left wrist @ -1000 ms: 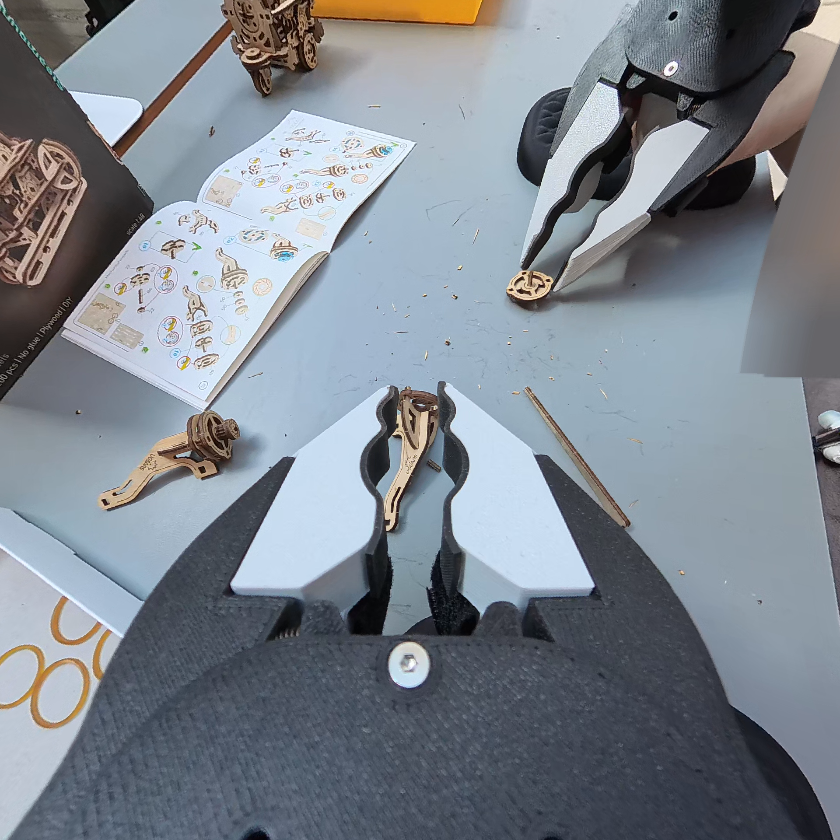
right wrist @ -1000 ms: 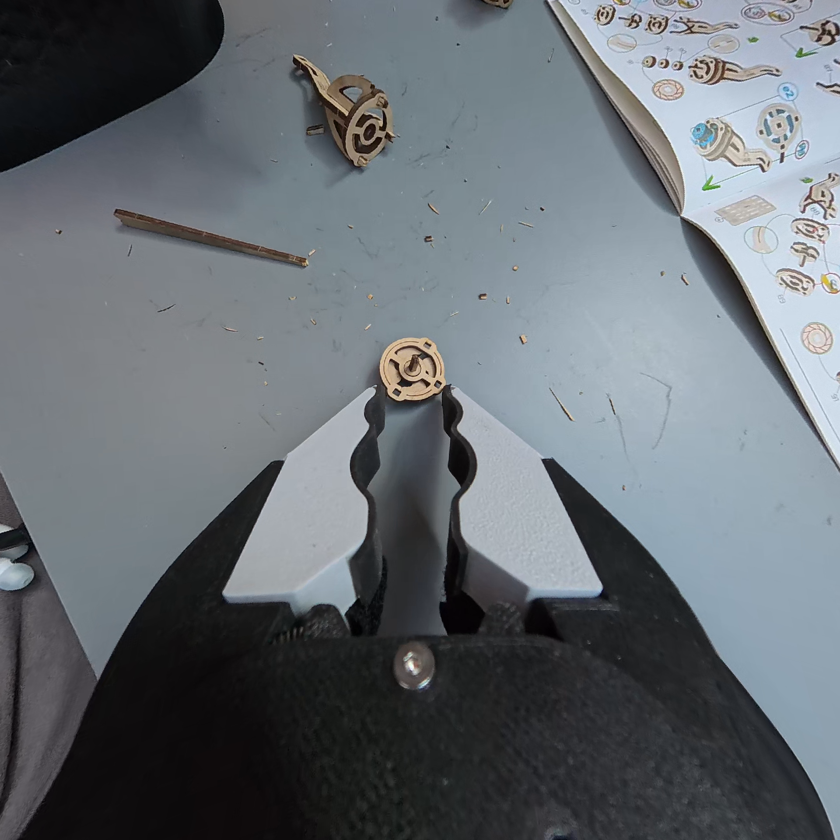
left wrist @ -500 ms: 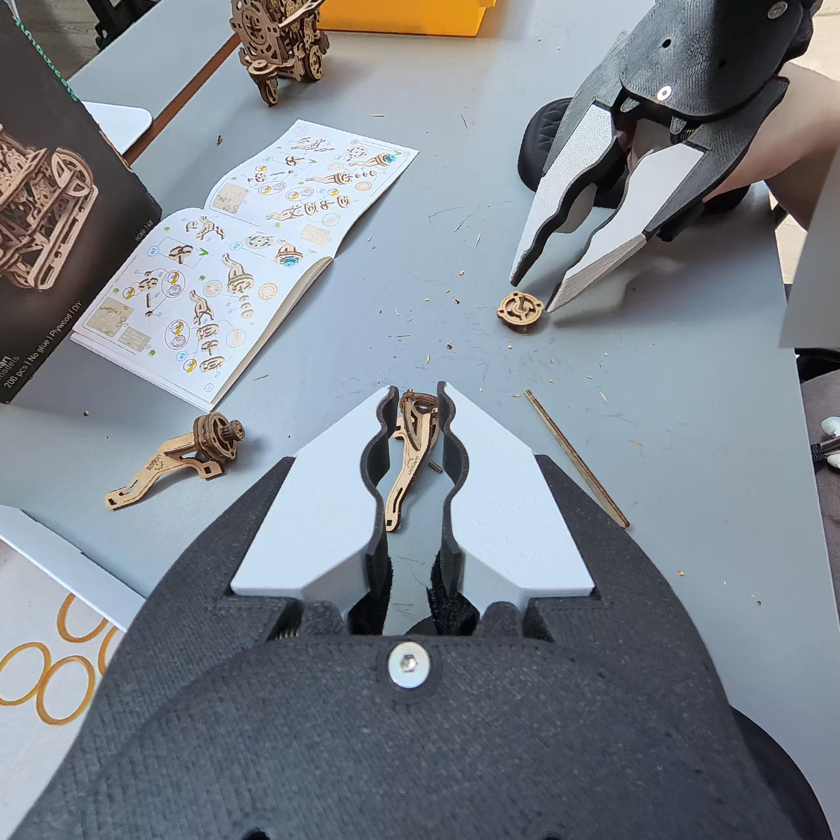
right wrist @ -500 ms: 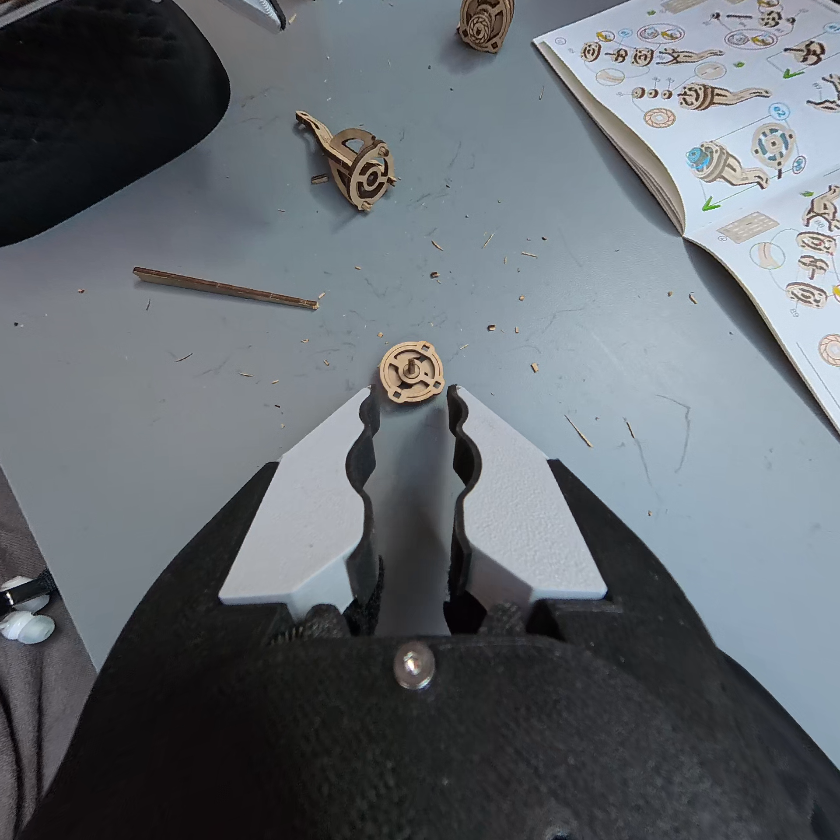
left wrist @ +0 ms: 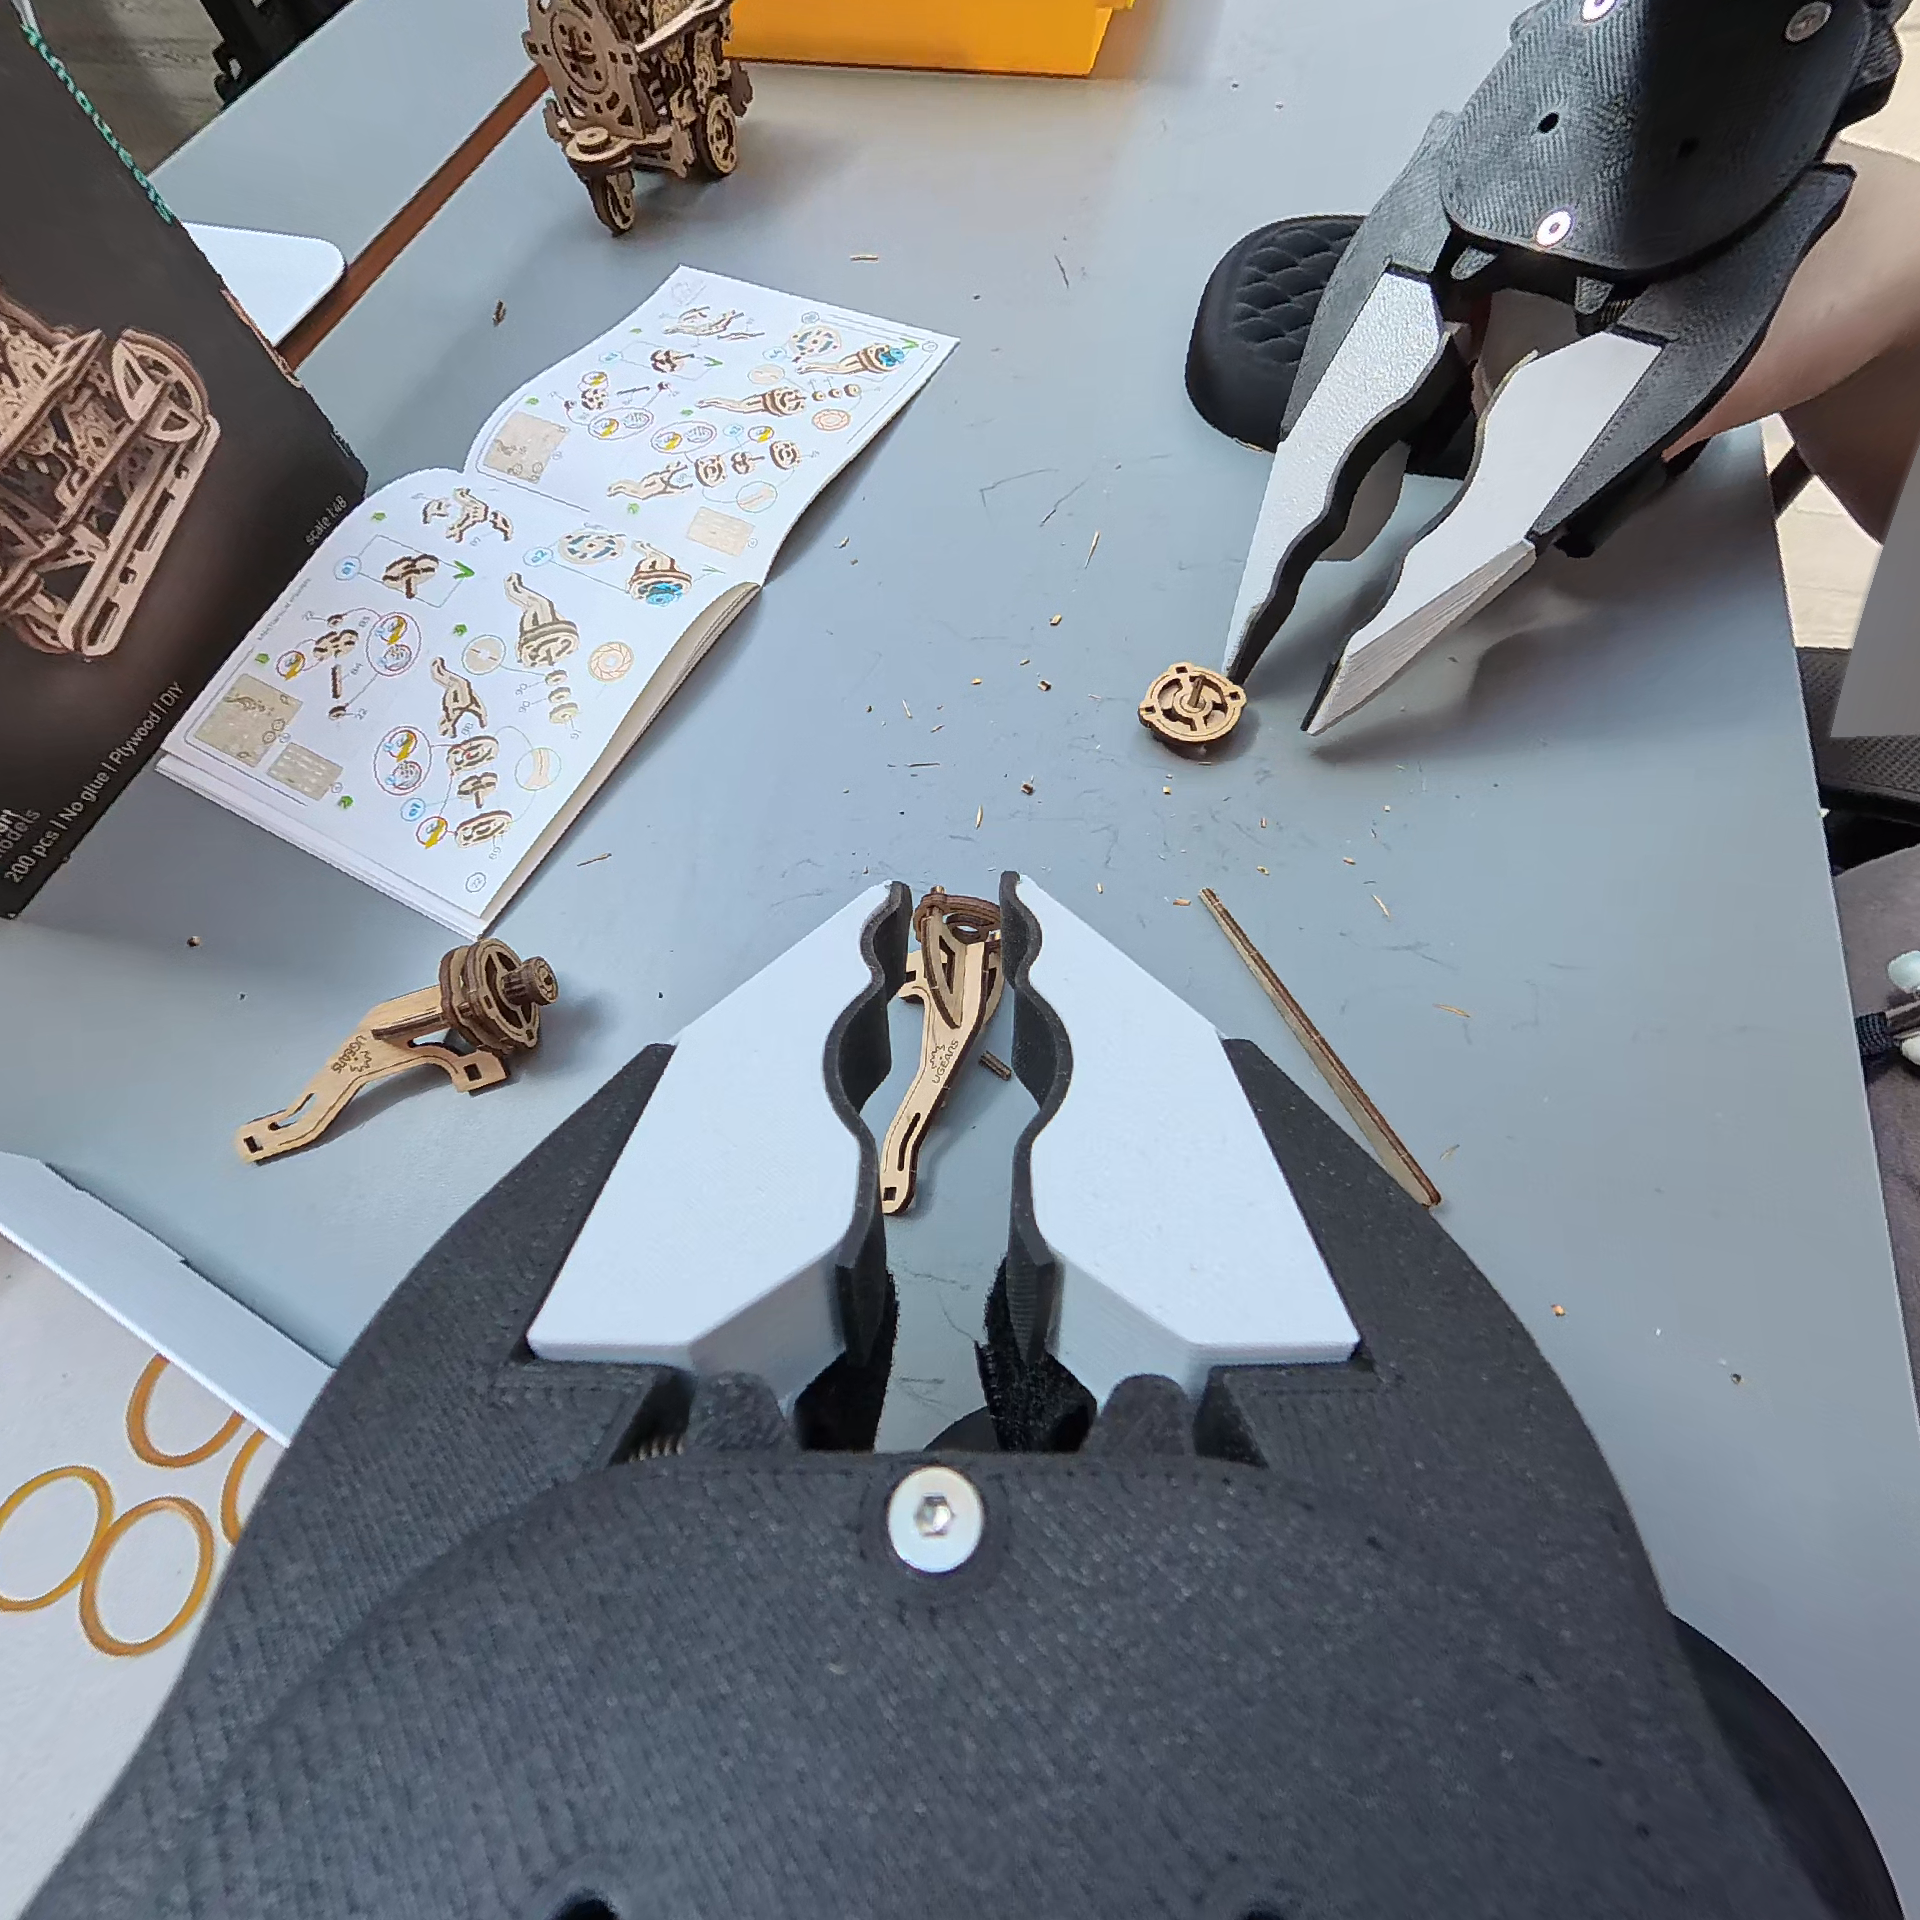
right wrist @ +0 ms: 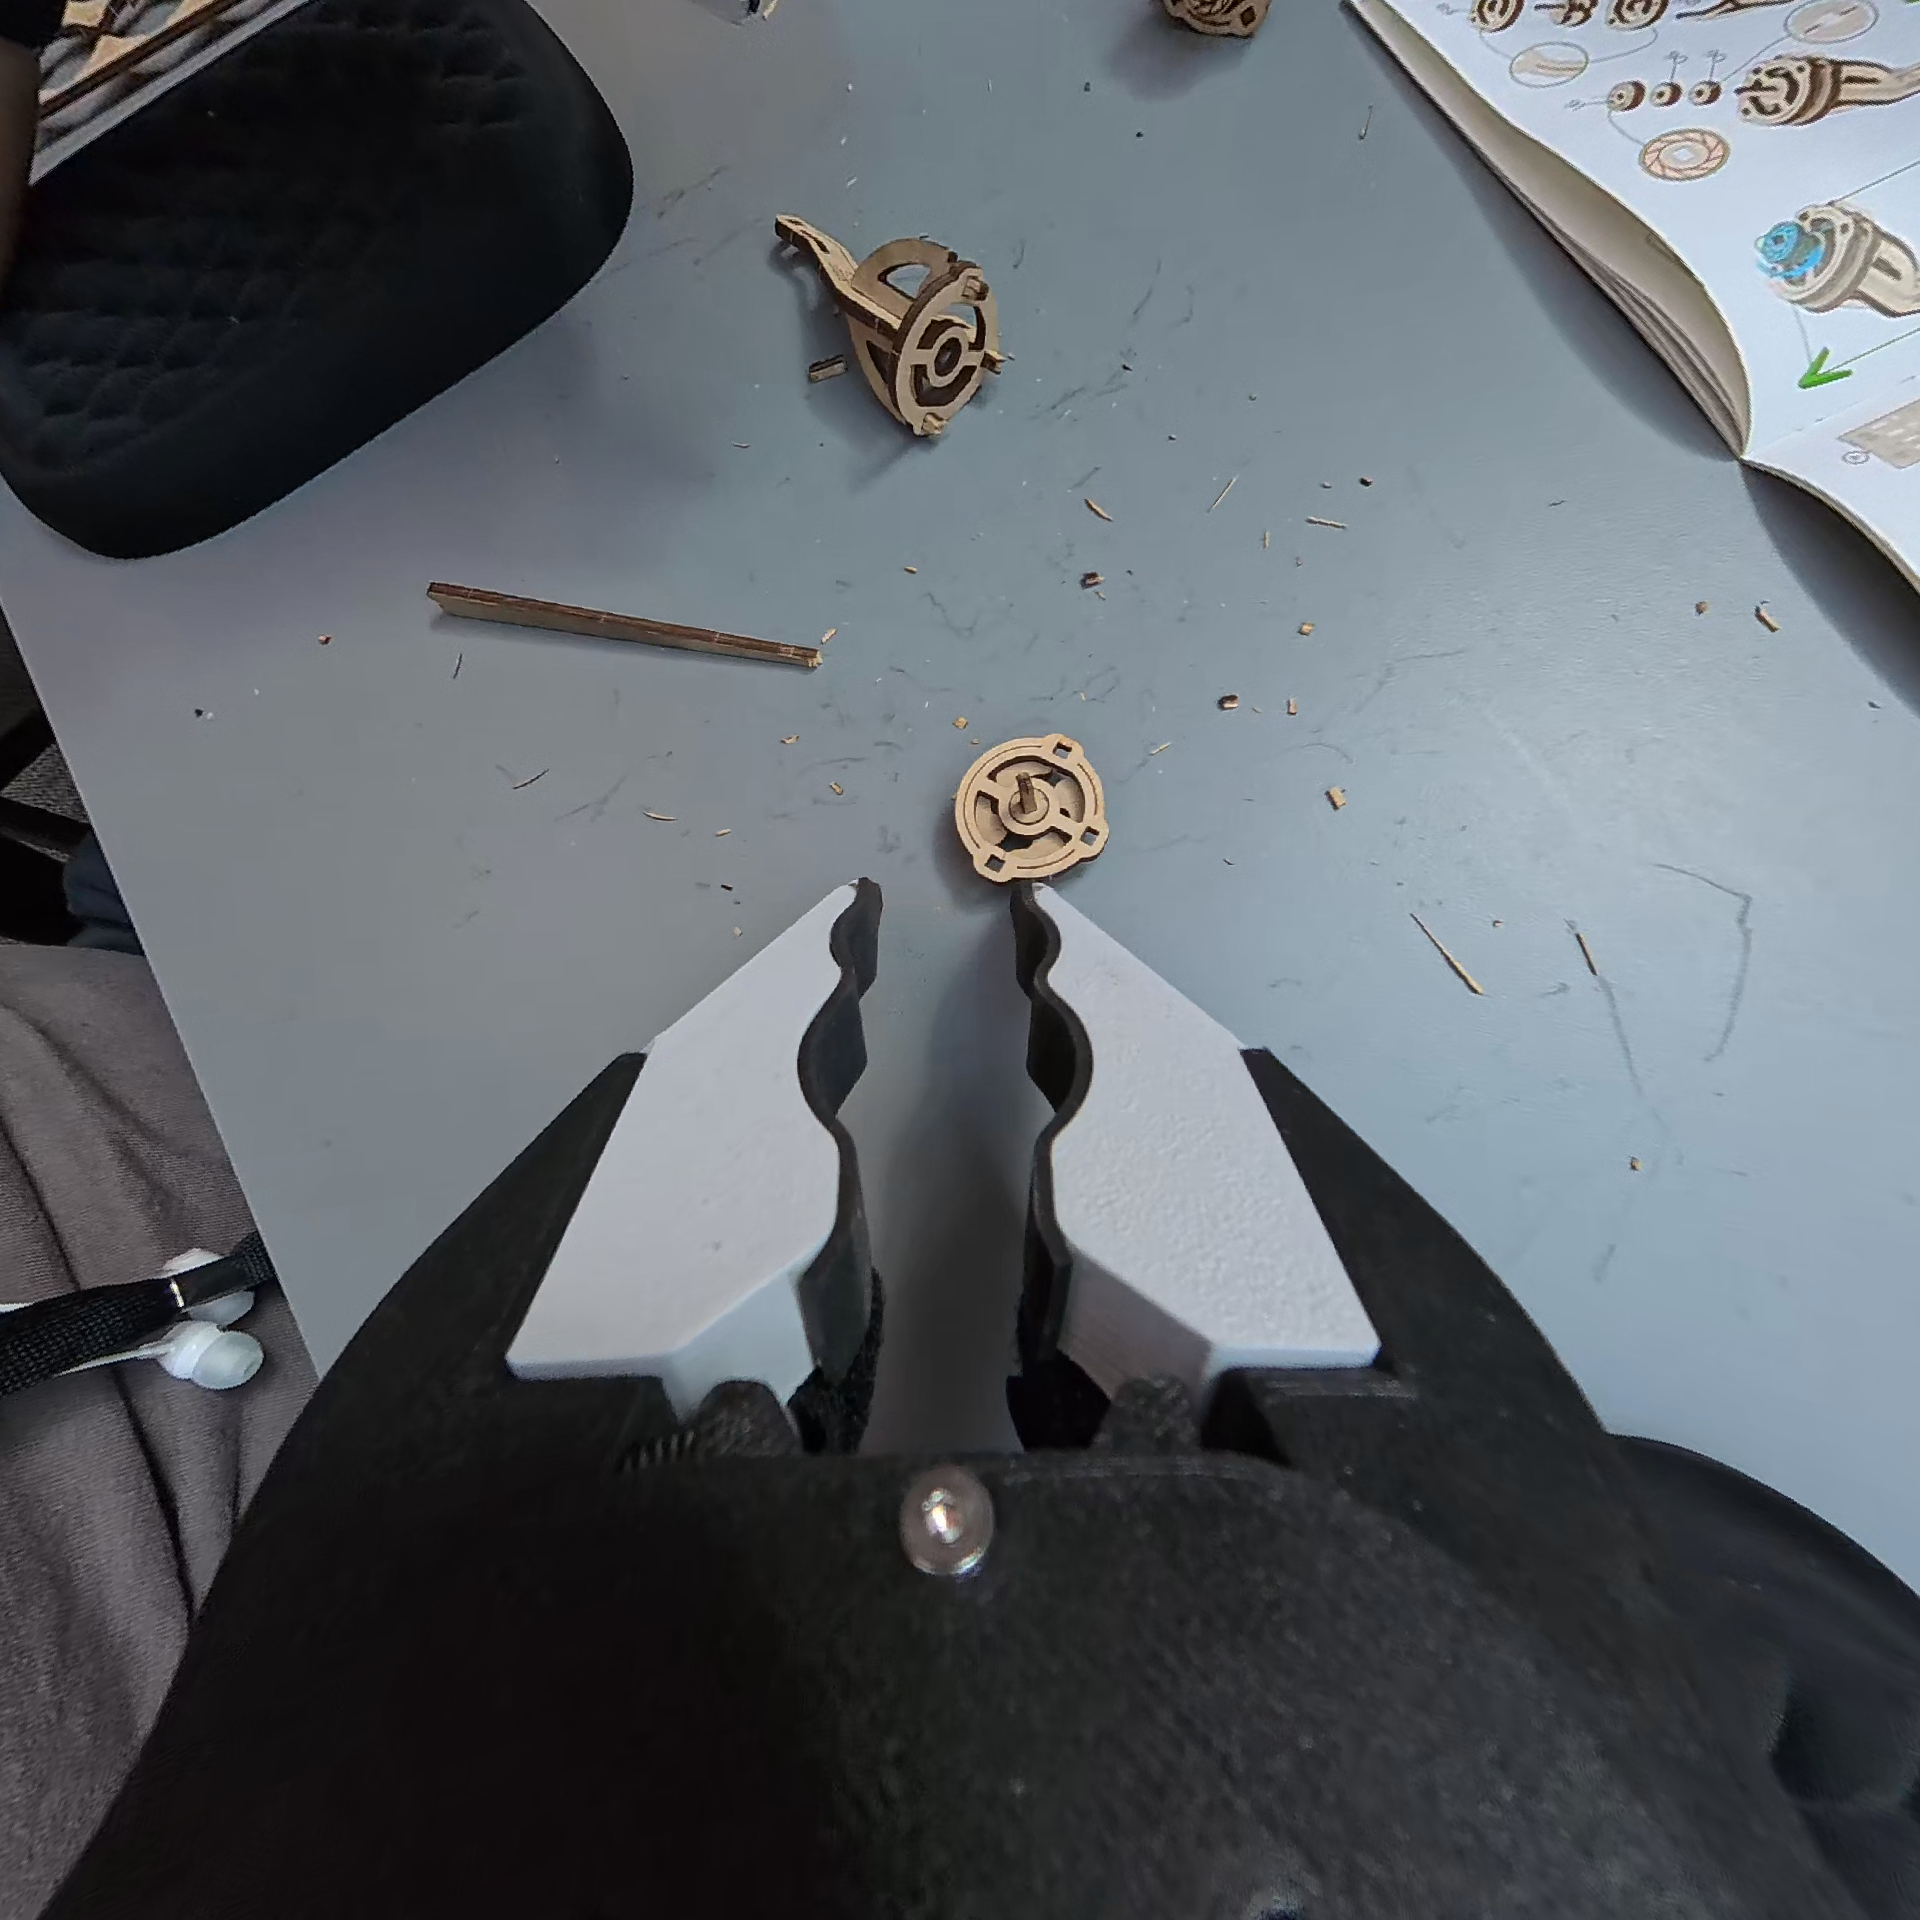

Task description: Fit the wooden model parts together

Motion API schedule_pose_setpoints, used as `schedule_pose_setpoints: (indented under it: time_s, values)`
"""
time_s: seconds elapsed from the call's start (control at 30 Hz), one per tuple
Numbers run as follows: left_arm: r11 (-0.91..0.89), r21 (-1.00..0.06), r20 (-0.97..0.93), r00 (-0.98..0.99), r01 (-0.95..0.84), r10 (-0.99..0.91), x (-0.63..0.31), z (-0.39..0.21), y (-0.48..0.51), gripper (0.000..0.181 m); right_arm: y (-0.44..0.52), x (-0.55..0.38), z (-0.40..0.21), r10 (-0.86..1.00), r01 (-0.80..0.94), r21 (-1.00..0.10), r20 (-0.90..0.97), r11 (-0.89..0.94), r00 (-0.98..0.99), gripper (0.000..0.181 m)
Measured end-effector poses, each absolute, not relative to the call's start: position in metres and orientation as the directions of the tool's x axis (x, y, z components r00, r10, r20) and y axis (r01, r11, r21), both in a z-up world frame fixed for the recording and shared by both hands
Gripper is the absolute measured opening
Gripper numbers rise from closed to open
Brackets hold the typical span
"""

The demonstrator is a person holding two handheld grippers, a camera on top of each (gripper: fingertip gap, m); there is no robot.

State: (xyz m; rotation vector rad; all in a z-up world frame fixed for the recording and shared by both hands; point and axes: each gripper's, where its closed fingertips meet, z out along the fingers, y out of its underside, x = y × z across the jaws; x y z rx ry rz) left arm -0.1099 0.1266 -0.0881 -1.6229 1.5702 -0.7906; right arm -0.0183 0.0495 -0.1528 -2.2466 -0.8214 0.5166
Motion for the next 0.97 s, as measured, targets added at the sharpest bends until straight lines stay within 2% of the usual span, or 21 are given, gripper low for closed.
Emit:
schedule_pose_setpoints:
  time_s: [0.03,0.5,0.63,0.77,0.8,0.83,0.87,0.97]
  values:
    - [0.014,-0.837,-0.058,0.064,-0.547,-0.996,-0.110,-0.088,0.127,0.015,0.049,-0.019,-0.153,0.682,0.409,-0.713,-0.133,-0.570,0.719,0.025]
    - [0.011,-0.841,-0.060,0.073,-0.541,-0.996,-0.110,-0.087,0.129,0.015,0.046,-0.017,-0.148,0.687,0.404,-0.725,-0.130,-0.557,0.715,0.025]
    - [0.029,-0.876,-0.098,0.119,-0.482,-0.988,-0.119,-0.062,0.134,0.017,0.061,0.006,-0.122,0.638,0.357,-0.819,-0.015,-0.450,0.770,0.031]
    - [0.078,-0.952,-0.190,0.368,-0.297,-0.910,-0.174,0.023,0.142,0.022,0.071,0.051,-0.067,0.488,0.305,-0.944,0.209,-0.127,0.848,0.038]
    - [0.101,-0.955,-0.224,0.457,-0.277,-0.861,-0.200,0.041,0.144,0.024,0.068,0.059,-0.060,0.462,0.305,-0.949,0.239,-0.074,0.854,0.049]
    - [0.118,-0.953,-0.260,0.553,-0.279,-0.792,-0.230,0.055,0.146,0.026,0.065,0.068,-0.058,0.438,0.304,-0.951,0.253,-0.049,0.863,0.058]
    - [0.121,-0.946,-0.295,0.646,-0.300,-0.704,-0.264,0.064,0.149,0.028,0.063,0.076,-0.060,0.420,0.303,-0.952,0.257,-0.045,0.871,0.060]
    - [-0.036,-0.906,-0.356,0.806,-0.422,-0.473,-0.367,0.049,0.146,0.036,0.058,0.088,-0.051,0.404,0.227,-0.974,0.215,0.017,0.889,0.053]
